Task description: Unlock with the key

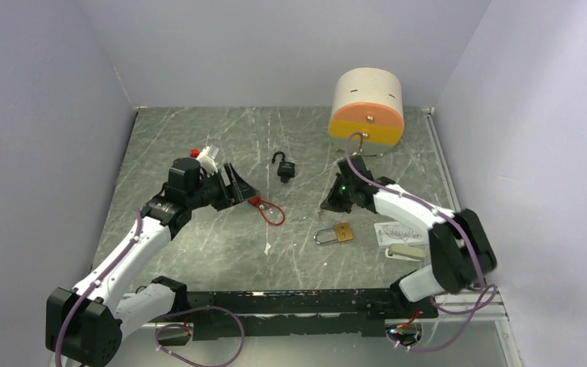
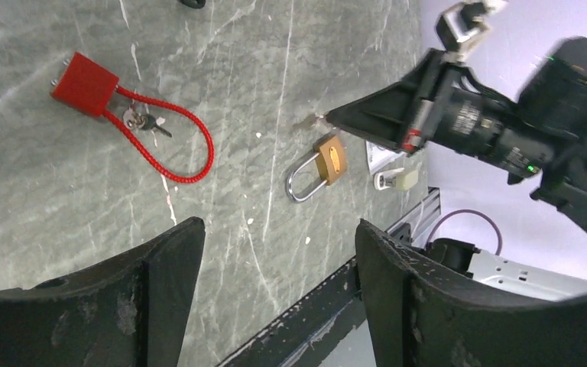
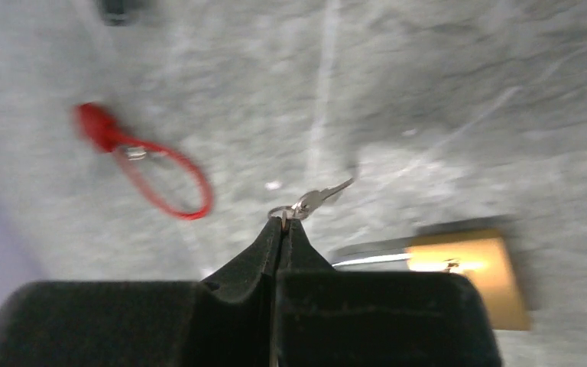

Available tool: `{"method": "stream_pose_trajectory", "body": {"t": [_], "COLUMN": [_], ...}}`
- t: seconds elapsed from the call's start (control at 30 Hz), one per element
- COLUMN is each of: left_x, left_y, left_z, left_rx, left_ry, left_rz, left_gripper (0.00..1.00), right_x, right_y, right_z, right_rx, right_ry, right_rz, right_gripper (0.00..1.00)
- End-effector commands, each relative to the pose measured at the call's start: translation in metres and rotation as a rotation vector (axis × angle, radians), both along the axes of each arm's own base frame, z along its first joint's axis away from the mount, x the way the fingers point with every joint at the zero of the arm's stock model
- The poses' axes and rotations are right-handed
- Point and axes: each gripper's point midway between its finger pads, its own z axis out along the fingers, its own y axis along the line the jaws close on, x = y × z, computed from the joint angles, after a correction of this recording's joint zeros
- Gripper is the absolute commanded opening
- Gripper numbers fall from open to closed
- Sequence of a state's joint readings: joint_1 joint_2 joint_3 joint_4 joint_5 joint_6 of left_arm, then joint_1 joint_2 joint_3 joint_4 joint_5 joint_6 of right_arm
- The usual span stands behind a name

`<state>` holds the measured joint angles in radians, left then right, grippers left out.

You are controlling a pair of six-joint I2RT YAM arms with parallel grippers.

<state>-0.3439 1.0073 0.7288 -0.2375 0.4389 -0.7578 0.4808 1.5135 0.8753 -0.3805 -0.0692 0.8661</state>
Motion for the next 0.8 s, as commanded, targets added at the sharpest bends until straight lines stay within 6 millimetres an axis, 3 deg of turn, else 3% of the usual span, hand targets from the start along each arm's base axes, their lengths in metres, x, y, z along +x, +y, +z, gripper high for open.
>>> {"method": "stream_pose_trajectory", "body": {"t": [0.0,0.1,0.2,0.3,0.47,0.6,0.77], "left_x": [0.002,0.009,0.012,0.012,0.006,-0.005,-0.007], "left_y": [-0.007,-0.016,-0.034,-0.048,-0.067,-0.086,-0.091], "left_z": [0.022,0.033,0.055,0.073,0.068,0.062,0.059], "left_rx": [-0.075,-0.168,-0.307,-0.414,-0.451,-0.516,-0.535], "left_ry": [0.047,0.100,0.101,0.026,0.003,0.058,0.065], "left_rz": [0.025,0.049,-0.014,-0.115,-0.240,-0.300,-0.314], "left_gripper": [0.78,0.82,0.84,0.73,0.54,0.51,0.51], "right_x": [0.014,0.013,0.014,0.011,0.006,0.004,0.006], "right_y": [0.046,0.065,0.080,0.096,0.117,0.123,0.124], "right_z": [0.088,0.131,0.165,0.186,0.192,0.196,0.201], "right_rx": [0.405,0.553,0.574,0.632,0.730,0.763,0.779], "right_ry": [-0.182,-0.286,-0.371,-0.399,-0.358,-0.349,-0.356], "right_rz": [-0.071,-0.079,-0.086,-0.089,-0.085,-0.074,-0.086], "right_gripper": [0.00,0.00,0.00,0.00,0.00,0.00,0.00]}}
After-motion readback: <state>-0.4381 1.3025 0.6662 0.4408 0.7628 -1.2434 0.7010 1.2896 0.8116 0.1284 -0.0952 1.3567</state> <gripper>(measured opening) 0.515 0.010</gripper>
